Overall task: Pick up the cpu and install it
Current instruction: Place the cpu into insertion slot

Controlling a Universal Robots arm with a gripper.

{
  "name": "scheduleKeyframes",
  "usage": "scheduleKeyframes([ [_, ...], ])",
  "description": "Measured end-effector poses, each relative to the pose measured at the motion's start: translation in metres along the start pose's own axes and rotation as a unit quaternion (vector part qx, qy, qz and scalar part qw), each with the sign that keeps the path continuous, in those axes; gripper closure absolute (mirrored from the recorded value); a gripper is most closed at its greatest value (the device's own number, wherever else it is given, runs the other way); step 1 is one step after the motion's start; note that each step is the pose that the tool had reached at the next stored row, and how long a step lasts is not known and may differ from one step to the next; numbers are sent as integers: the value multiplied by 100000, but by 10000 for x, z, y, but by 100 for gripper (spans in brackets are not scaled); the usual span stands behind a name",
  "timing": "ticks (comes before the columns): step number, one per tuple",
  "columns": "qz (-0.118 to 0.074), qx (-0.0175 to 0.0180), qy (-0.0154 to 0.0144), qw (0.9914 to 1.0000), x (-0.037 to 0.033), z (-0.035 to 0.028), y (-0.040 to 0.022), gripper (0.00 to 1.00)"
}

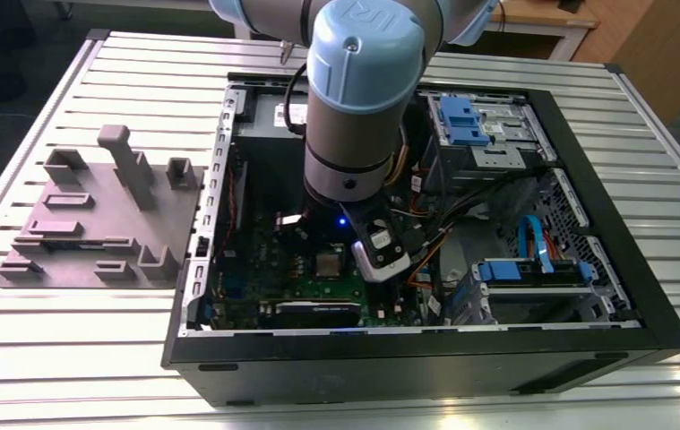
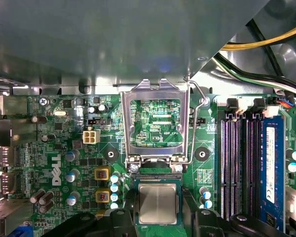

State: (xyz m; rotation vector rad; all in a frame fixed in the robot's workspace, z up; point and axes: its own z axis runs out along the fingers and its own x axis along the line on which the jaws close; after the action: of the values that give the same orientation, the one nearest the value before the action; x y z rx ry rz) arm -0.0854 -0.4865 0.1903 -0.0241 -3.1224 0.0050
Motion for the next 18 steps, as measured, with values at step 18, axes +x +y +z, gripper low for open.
scheduleKeyframes([
  [18, 851, -36, 15, 99996, 0, 14, 0, 54],
])
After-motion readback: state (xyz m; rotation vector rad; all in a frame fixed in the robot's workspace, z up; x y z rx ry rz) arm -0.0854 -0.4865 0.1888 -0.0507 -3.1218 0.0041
